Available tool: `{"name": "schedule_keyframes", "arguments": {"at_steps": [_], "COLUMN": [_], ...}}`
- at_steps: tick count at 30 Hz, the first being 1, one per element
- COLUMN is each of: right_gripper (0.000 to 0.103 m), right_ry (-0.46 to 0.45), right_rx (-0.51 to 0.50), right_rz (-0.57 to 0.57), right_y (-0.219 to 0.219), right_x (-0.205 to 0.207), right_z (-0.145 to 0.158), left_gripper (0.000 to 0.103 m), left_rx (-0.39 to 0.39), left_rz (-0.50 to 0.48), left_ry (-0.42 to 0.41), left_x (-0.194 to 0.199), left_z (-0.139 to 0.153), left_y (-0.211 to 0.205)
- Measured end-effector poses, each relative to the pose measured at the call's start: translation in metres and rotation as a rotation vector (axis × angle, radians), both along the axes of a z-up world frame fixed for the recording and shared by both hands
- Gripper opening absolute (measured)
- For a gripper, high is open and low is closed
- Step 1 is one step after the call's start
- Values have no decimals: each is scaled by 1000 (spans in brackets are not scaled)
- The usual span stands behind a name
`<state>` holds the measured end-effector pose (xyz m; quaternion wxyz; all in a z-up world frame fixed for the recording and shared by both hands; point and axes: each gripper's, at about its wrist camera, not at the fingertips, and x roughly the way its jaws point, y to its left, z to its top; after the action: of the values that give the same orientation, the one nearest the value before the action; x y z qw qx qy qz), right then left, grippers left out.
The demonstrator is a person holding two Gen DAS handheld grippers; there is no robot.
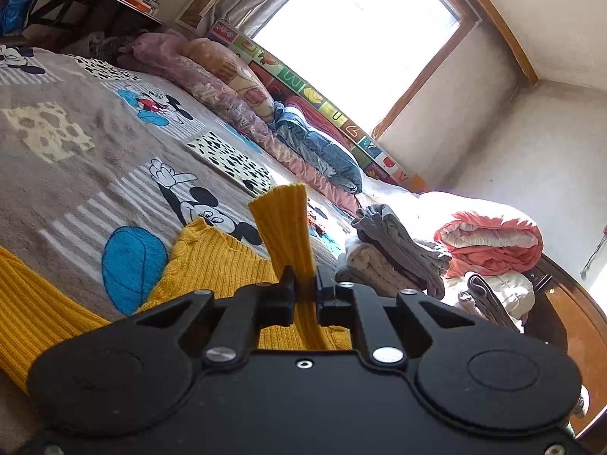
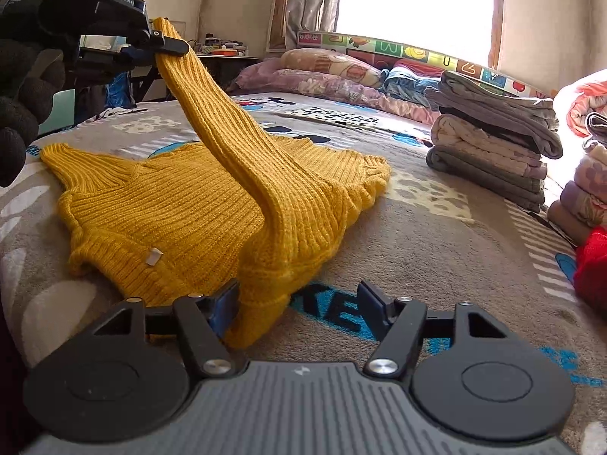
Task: Fold clothes
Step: 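Lay the sleeve on the body and open the left gripper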
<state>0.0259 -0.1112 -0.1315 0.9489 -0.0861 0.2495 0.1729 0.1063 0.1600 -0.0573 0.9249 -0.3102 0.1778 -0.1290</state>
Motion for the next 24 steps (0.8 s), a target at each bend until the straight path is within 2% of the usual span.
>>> {"name": "schedule_keyframes", "arguments": {"at_steps": [6, 14, 20, 21, 23, 24], "right_gripper": [62, 62, 62, 62, 62, 62], "right_ry": [-30, -56, -83, -86, -92, -94], "right_rx": [-66, -116, -148, -149, -150, -150], "right_rz": [22, 37, 60, 61, 64, 65], "right_y": [5, 2, 3, 3, 5, 6], "right_x": [-5, -16, -25, -25, -26, -27], "right_z": [-3, -6, -6, -5, -4, -3], "left_gripper": [8, 8, 9, 14, 56, 58], "left_rx": [46, 155, 124, 96, -1, -43], "left_rz": [38, 157, 139, 136, 122, 123], "left_ry": [60, 178, 231, 248, 282, 301], "left_x": [-10, -16, -12, -11, -9, -8], "left_z": [-2, -13, -19, -21, -29, -34], "left_y": [16, 37, 38, 40, 45, 47]}}
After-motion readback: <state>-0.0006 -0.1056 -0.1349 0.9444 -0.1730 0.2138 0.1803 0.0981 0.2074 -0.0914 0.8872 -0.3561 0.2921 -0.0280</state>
